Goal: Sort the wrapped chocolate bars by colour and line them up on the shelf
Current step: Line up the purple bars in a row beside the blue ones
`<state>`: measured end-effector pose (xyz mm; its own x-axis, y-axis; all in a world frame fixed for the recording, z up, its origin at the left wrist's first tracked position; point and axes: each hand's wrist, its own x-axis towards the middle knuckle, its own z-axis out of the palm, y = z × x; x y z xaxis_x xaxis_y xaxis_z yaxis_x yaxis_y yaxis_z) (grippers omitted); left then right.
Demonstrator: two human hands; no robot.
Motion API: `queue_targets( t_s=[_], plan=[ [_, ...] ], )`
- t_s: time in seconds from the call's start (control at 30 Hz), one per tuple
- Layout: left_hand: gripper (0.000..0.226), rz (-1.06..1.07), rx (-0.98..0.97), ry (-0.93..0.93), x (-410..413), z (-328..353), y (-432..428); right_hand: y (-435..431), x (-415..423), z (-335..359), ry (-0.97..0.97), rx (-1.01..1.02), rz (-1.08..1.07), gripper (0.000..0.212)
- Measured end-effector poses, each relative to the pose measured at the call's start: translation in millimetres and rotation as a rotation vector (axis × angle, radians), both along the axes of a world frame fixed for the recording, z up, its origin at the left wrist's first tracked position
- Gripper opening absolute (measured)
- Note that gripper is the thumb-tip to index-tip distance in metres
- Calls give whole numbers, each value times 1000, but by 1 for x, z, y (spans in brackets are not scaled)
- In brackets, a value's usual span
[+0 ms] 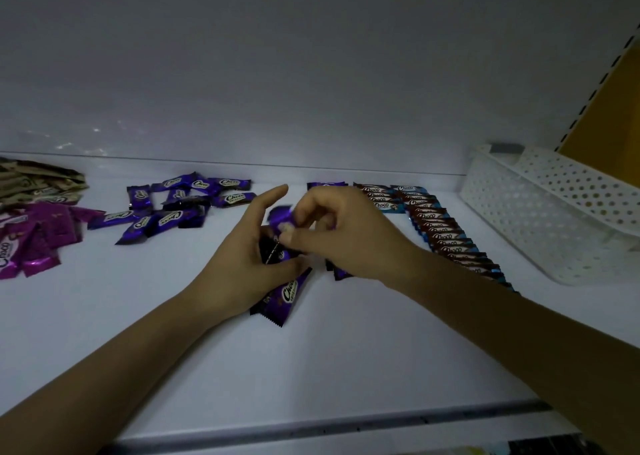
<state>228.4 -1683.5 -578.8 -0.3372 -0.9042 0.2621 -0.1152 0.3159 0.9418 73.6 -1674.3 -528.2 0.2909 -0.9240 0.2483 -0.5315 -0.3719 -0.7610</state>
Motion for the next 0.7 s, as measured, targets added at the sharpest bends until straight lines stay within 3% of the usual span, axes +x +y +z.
queue_targets(
  t_s=[0.07, 0.13, 0.23, 0.37, 0.47, 0.7],
  plan=[
    [78, 5, -26, -33, -2, -1, 0, 0, -11, 4, -159, 62, -54, 13],
    [72, -2, -44, -66, -2, -1, -1, 2, -23, 6, -152, 62, -74, 17],
    [69, 3, -50, -85, -1, -1, -2, 14, -40, 1, -23, 7, -63, 21],
    [69, 11, -39, -60, -3, -1, -1, 38, -59, -13, 436, -245, -60, 21],
    [70, 12, -31, -60, -2, -2, -1, 54, -61, -25, 666, -267, -12, 28],
    [70, 11, -20, -56, -3, 0, 1, 64, -64, -23, 637, -462, 31, 28]
  ],
)
